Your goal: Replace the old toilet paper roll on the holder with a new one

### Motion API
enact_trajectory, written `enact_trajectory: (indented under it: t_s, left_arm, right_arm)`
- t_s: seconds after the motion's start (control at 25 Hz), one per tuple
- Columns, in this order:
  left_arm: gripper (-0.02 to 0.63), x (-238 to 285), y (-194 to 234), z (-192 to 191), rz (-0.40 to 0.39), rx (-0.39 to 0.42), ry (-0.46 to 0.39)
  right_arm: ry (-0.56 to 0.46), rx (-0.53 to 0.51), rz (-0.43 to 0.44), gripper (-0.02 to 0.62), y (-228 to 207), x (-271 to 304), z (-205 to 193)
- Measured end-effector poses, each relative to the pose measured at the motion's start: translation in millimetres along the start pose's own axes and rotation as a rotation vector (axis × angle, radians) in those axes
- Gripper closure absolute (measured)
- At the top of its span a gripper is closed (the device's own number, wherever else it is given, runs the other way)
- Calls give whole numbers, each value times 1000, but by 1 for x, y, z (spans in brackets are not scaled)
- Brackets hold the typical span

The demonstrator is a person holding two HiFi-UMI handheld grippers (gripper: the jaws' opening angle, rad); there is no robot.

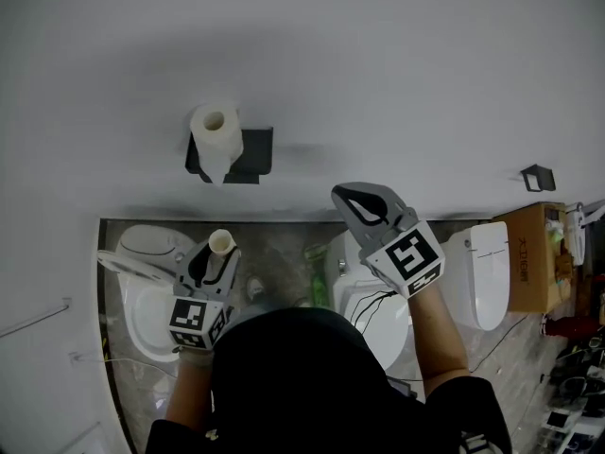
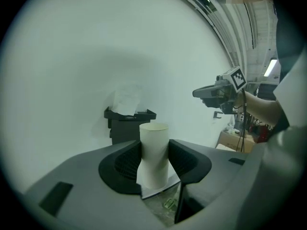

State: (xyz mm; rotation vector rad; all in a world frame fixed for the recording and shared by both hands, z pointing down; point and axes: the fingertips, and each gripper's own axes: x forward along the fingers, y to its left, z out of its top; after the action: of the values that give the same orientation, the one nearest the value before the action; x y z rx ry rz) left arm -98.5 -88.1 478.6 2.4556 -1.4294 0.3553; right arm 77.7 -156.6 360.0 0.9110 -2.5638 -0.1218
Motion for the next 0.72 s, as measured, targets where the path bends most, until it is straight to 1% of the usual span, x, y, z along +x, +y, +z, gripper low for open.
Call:
enact_trajectory:
  t_s: [0.2, 0.4, 0.6, 0.72]
  left_arm:
    - [419, 16, -22, 8, -55, 31, 3]
    - [419, 30, -42, 13, -104, 53, 11]
    - [419, 40, -55, 15, -143, 78, 20]
    - [419, 42, -59, 18, -153, 88, 20]
  right_arm:
    - [-19, 97, -47, 597, 9, -27, -30]
    - [-81, 203, -127, 597, 16, -50, -54]
    - [-130, 252, -213, 597, 20, -66, -73]
    - [-138, 286, -244, 597, 21, -73, -85]
